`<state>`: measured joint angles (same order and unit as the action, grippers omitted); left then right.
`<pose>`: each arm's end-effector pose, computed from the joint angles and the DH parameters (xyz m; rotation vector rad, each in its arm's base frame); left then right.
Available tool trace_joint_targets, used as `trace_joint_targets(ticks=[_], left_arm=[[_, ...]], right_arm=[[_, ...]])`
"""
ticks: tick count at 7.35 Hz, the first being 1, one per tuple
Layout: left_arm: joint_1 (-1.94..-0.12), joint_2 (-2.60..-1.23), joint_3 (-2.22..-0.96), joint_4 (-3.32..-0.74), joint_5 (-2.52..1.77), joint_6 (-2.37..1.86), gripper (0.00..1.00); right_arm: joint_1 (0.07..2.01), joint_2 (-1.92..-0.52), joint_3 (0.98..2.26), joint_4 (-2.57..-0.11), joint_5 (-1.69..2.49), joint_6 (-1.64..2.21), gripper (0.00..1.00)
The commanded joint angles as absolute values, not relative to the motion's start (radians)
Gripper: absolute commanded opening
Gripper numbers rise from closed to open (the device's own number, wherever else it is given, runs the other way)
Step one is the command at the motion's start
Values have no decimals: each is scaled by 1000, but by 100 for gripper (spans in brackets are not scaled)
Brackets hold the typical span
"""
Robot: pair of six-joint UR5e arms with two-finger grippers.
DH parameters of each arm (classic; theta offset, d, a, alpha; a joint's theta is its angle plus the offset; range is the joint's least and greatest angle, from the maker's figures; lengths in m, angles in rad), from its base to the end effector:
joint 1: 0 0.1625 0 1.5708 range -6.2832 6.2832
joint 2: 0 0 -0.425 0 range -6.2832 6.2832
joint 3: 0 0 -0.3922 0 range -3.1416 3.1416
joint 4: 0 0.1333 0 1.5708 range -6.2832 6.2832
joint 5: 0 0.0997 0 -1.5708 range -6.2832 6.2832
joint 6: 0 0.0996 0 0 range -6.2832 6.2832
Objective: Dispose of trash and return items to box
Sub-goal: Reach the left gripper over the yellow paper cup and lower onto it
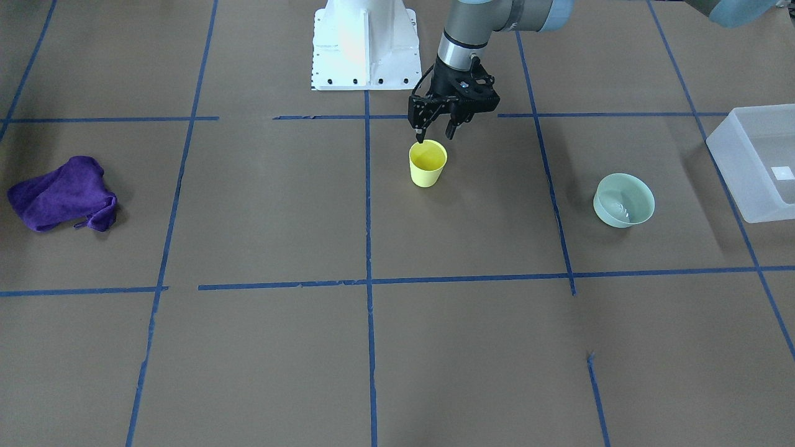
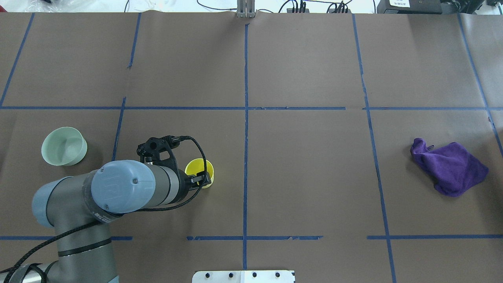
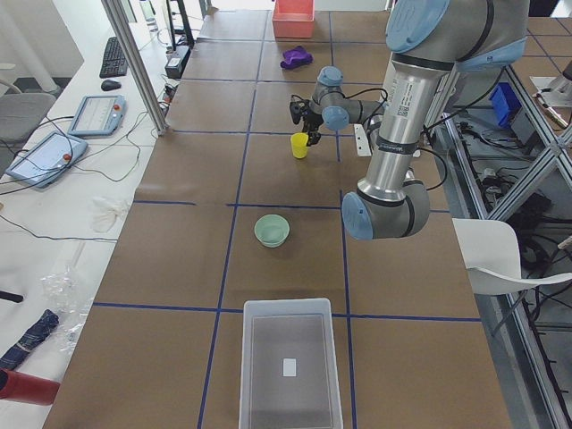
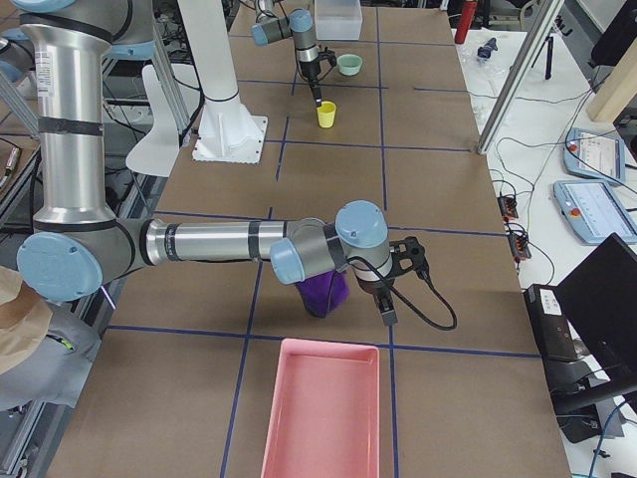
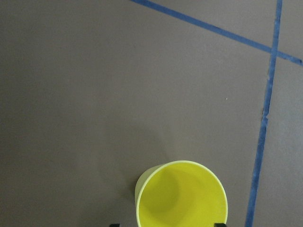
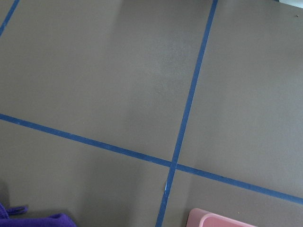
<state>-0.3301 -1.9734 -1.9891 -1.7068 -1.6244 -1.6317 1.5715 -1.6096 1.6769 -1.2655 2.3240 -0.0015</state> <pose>0.5002 -0.3066 0.2423 0.0798 0.9596 -0.3349 0.0655 -0.4941 0.5922 0.3556 -0.7439 -0.1410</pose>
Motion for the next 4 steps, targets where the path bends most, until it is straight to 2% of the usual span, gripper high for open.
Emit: trace_joint_targets(ticks=[1, 4], left_arm=[[-328, -1977, -1991, -1706, -1628, -1637, 62], [-379, -1970, -1988, -1710, -1635, -1623, 61]], right_arm=[[1572, -1609, 1674, -1266, 2325, -2, 100], [1572, -1609, 1674, -1266, 2324, -2, 100]])
